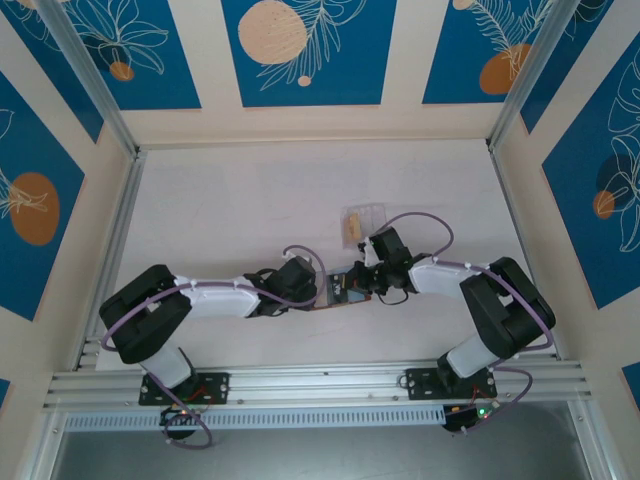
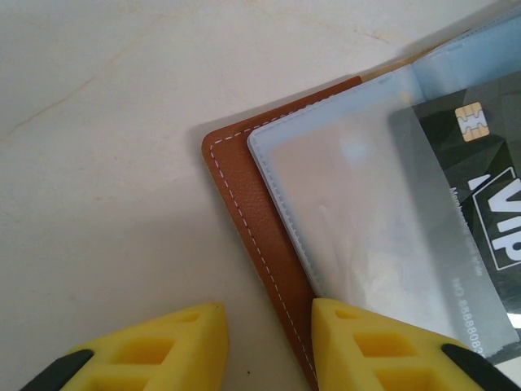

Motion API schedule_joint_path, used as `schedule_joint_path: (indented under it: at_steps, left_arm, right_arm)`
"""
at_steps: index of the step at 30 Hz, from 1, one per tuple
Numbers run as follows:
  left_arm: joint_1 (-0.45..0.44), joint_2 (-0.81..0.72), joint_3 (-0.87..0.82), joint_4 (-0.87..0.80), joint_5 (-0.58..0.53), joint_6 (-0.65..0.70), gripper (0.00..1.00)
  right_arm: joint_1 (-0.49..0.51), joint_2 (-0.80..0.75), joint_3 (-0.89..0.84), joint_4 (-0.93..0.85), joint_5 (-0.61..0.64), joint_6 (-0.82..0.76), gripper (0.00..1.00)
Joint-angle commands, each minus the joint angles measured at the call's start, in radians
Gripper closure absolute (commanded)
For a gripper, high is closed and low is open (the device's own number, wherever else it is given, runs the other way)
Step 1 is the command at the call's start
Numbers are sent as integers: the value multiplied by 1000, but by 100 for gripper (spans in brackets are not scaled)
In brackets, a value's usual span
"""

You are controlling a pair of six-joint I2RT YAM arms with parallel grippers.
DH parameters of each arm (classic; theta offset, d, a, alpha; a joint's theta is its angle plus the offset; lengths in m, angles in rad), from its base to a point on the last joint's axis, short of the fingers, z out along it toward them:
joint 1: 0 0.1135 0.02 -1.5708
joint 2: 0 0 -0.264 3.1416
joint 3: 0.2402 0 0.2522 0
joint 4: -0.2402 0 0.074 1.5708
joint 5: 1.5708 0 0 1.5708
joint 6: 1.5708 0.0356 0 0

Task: Put the credit cards into the card holder
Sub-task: Insert the credit card into the card slot.

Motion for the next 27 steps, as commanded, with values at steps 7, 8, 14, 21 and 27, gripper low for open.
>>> schedule_joint_path:
  at_steps: [7, 8, 14, 21, 27]
  left_arm:
    - [-18, 76, -16, -29, 40, 2, 66]
    - [-19, 75, -16, -27, 41, 3, 66]
    - [-26, 76, -13, -22, 43, -2, 66]
    - [-37, 88, -5, -19, 46, -5, 66]
    - [-40, 89, 0, -21, 39, -11, 66]
  right_arm:
    - [44, 102, 63, -43, -10, -9, 100]
    - [50, 108, 68, -38, -12, -4, 100]
    - [98, 102, 43, 19, 36, 76, 100]
    - [144, 89, 5, 88, 86, 150, 100]
    - [160, 109, 20, 69, 82, 135, 99]
